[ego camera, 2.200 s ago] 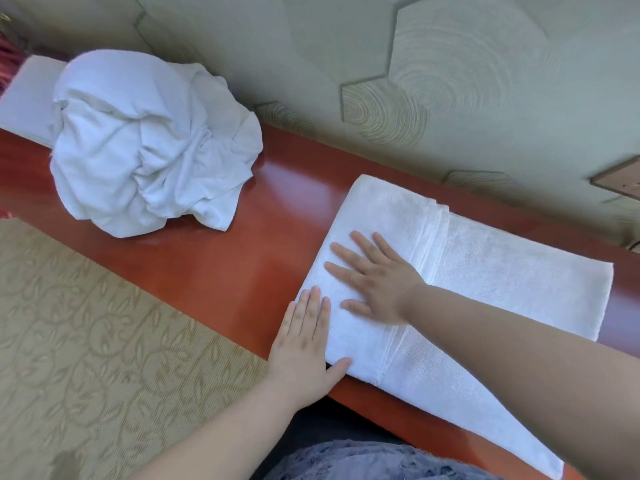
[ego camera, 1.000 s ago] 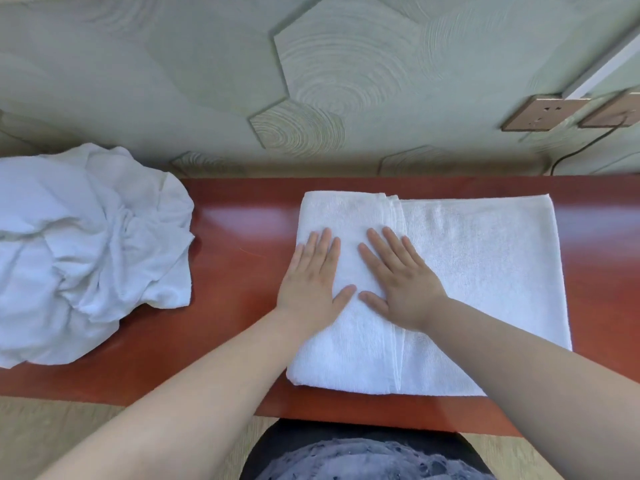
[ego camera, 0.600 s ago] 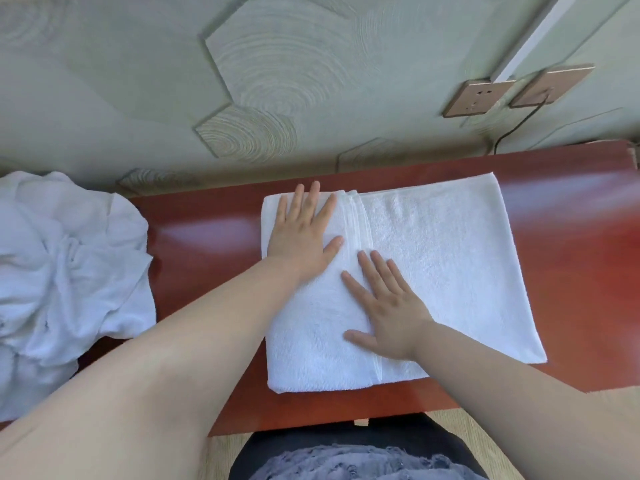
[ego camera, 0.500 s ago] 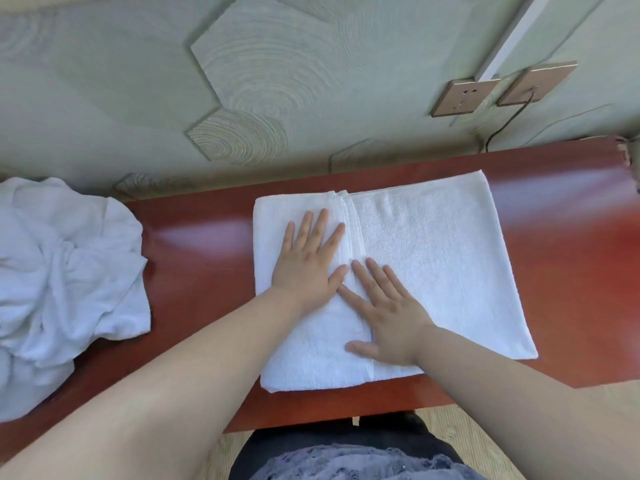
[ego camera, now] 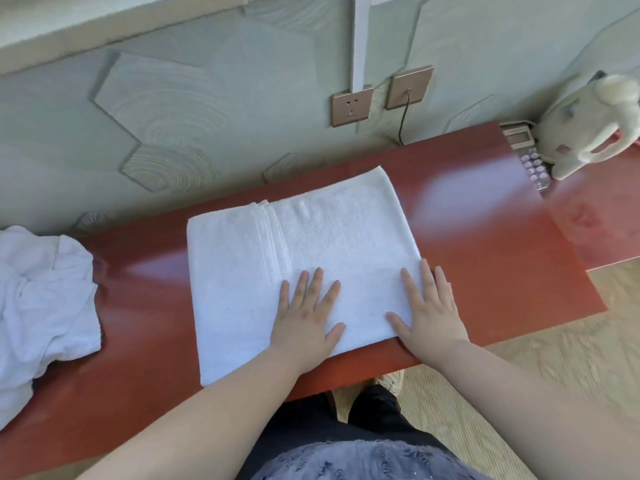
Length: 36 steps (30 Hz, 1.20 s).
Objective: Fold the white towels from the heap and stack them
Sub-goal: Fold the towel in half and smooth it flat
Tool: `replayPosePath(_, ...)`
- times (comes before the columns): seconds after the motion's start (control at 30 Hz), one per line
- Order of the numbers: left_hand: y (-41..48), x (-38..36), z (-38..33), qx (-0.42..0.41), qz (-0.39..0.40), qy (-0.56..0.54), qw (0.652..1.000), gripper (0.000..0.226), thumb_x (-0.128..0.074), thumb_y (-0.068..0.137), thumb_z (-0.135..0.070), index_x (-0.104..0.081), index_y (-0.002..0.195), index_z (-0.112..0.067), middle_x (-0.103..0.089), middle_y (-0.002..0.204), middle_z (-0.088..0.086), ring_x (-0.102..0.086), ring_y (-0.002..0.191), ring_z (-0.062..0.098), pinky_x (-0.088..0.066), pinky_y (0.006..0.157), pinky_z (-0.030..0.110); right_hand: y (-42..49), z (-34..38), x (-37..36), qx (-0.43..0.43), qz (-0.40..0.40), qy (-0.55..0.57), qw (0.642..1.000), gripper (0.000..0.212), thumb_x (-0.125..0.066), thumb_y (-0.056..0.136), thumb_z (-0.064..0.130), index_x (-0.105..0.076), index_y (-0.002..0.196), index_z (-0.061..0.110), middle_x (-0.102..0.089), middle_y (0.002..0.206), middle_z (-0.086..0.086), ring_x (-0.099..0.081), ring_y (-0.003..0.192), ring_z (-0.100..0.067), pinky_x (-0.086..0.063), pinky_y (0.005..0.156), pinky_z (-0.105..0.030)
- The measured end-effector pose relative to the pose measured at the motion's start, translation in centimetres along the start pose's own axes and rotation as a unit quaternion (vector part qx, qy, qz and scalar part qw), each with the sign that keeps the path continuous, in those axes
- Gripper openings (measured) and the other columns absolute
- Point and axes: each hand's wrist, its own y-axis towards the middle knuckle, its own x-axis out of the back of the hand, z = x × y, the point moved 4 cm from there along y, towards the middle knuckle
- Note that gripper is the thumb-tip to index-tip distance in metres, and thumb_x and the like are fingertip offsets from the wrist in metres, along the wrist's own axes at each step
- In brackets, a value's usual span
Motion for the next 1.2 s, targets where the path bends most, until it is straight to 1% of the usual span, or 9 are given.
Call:
replayPosePath(0.13, 3.3, 2.0, -4.2, 0.044, 0.02, -0.033, 0.998, 0.079, -0.022, 0.102, -0.066, 0.019, 0.162, -0.035, 0.036, 0.167, 0.005, 0.031, 0.154, 0.033, 0.013, 0.125, 0.059, -0.3, -0.9, 2.6, -0.069, -0.066, 0.201, 0.975, 0.081, -0.059, 0.097, 0.042, -0.015, 0.163, 0.023, -0.017, 0.167, -0.006, -0.025, 0.149, -0.027, -0.028, 0.121, -0.04)
replayPosePath(0.23, 5.3, 3.5, -7.8, 0.047, 0.037, -0.079, 0.995, 0.074, -0.031, 0.105, -0.055, 0.006, 0.166, -0.032, 0.028, 0.17, 0.004, 0.023, 0.158, 0.029, 0.007, 0.127, 0.056, 0.8, -1.7, 3.8, -0.14, -0.037, 0.316, 0.938, 0.066, -0.062, 0.096, 0.035, -0.036, 0.155, 0.017, -0.046, 0.148, -0.006, -0.051, 0.125, -0.023, -0.044, 0.098, -0.034)
replayPosePath(0.4, 9.8, 8.4, -10.6, 0.084, -0.037, -0.203, 0.975, 0.057, -0.041, 0.108, -0.031, -0.025, 0.163, -0.027, -0.034, 0.164, 0.005, -0.033, 0.149, 0.029, -0.034, 0.118, 0.049, 2.4, -3.2, 4.3, -0.202, 0.051, 0.331, 0.92, 0.039, -0.058, 0.096, 0.037, -0.062, 0.124, 0.009, -0.07, 0.108, -0.005, -0.064, 0.091, -0.024, -0.046, 0.071, -0.032)
replayPosePath(0.5, 14.4, 11.7, -10.6, 0.034, -0.016, -0.133, 0.99, 0.064, -0.045, 0.103, -0.02, -0.024, 0.162, -0.034, -0.04, 0.155, 0.003, -0.049, 0.133, 0.03, -0.048, 0.101, 0.045, 2.0, -3.9, 3.8, -0.198, 0.067, 0.297, 0.932, 0.035, -0.055, 0.097, 0.039, -0.068, 0.1, 0.007, -0.071, 0.088, -0.007, -0.057, 0.071, -0.021, -0.047, 0.066, -0.033)
replayPosePath(0.67, 21.5, 15.5, -9.6, -0.031, 0.041, 0.119, 0.992, 0.078, -0.054, 0.09, 0.001, -0.034, 0.158, -0.033, -0.012, 0.172, 0.006, -0.035, 0.147, 0.033, -0.039, 0.112, 0.047, 0.2, -4.8, 2.1, -0.2, 0.07, 0.306, 0.928, 0.035, -0.053, 0.096, 0.041, -0.064, 0.092, 0.009, -0.061, 0.076, 0.0, -0.053, 0.064, -0.018, -0.043, 0.059, -0.033)
replayPosePath(0.77, 24.3, 16.6, -9.3, -0.049, 0.029, 0.209, 0.976, 0.067, -0.058, 0.089, 0.0, -0.044, 0.149, -0.024, -0.031, 0.163, 0.009, -0.044, 0.139, 0.034, -0.04, 0.108, 0.048, -0.9, -5.0, 1.5, -0.201, 0.066, 0.331, 0.92, 0.032, -0.053, 0.095, 0.044, -0.062, 0.091, 0.014, -0.061, 0.077, 0.002, -0.054, 0.065, -0.017, -0.042, 0.056, -0.032)
replayPosePath(0.93, 26.8, 17.3, -8.5, -0.059, 0.028, 0.303, 0.951, 0.043, -0.06, 0.095, -0.016, -0.052, 0.136, -0.019, -0.05, 0.137, 0.007, -0.046, 0.13, 0.031, -0.036, 0.108, 0.046, -1.6, -4.8, 1.5, -0.183, 0.061, 0.364, 0.911, 0.021, -0.054, 0.093, 0.043, -0.058, 0.09, 0.022, -0.067, 0.082, 0.001, -0.057, 0.066, -0.015, -0.045, 0.057, -0.033)
replayPosePath(1.07, 27.2, 18.5, -8.2, -0.068, 0.042, 0.363, 0.928, 0.033, -0.055, 0.096, -0.008, -0.053, 0.127, -0.018, -0.056, 0.125, 0.009, -0.042, 0.13, 0.032, -0.026, 0.118, 0.047, -2.2, -4.3, 1.7, -0.172, 0.068, 0.381, 0.906, 0.017, -0.055, 0.09, 0.036, -0.056, 0.091, 0.019, -0.059, 0.073, 0.003, -0.05, 0.058, -0.015, -0.04, 0.052, -0.032)
replayPosePath(1.2, 26.1, 20.4, -5.3, -0.077, 0.02, 0.279, 0.957, 0.019, -0.054, 0.099, -0.011, -0.052, 0.109, -0.027, -0.059, 0.105, 0.008, -0.045, 0.118, 0.033, -0.033, 0.107, 0.043, -3.1, -2.4, 3.1, -0.129, 0.019, 0.385, 0.914, 0.019, -0.055, 0.086, 0.03, -0.05, 0.084, 0.012, -0.049, 0.075, 0.006, -0.04, 0.06, -0.014, -0.036, 0.054, -0.029)
